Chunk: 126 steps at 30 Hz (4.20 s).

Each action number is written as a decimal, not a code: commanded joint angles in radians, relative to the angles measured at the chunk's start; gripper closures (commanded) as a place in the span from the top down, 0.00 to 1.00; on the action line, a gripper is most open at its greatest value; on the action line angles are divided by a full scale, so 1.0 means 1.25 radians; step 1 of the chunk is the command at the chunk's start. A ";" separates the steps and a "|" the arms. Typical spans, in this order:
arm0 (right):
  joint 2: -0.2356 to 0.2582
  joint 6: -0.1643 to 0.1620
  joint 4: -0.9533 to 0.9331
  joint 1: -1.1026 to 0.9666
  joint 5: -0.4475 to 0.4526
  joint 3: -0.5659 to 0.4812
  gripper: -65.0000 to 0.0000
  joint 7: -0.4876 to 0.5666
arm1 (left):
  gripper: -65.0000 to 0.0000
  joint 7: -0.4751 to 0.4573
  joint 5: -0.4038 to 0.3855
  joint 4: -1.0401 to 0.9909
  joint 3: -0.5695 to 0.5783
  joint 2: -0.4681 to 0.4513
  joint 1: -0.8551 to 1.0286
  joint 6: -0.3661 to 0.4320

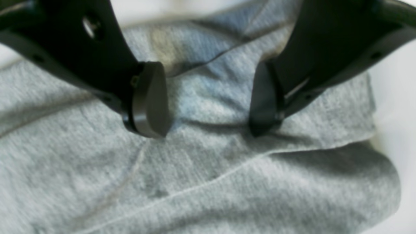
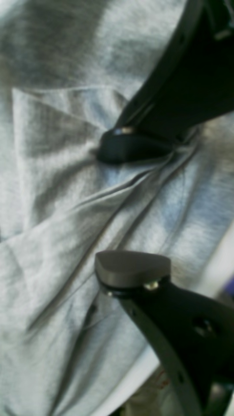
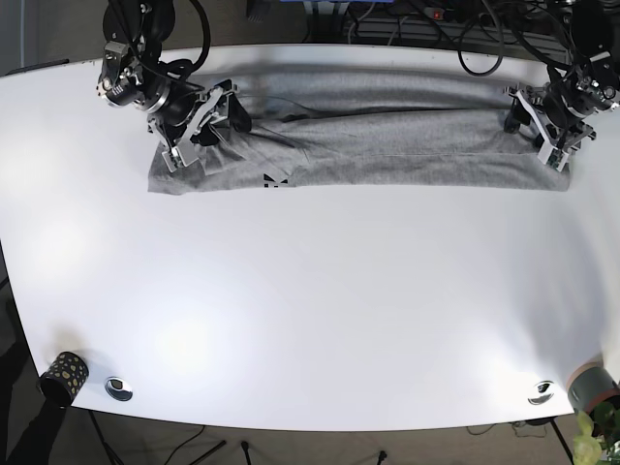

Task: Fold the T-shirt properly
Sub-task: 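Press the folded layers down and release with both grippers, then move the left gripper to the folded shirt's middle and lift both grippers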

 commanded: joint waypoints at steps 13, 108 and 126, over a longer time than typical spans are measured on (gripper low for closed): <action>0.050 -0.009 -0.262 0.295 -0.036 0.001 0.63 -0.007 | 0.57 0.021 0.024 -0.299 0.004 -0.007 -0.301 0.003; 0.047 -0.014 -0.219 0.325 -0.028 0.003 0.63 -0.010 | 0.40 0.191 0.004 0.139 0.365 0.288 -0.295 0.185; 0.064 -0.009 -0.124 0.390 0.068 0.145 0.63 -0.095 | 0.59 0.251 -0.068 0.276 0.323 0.268 -0.296 0.066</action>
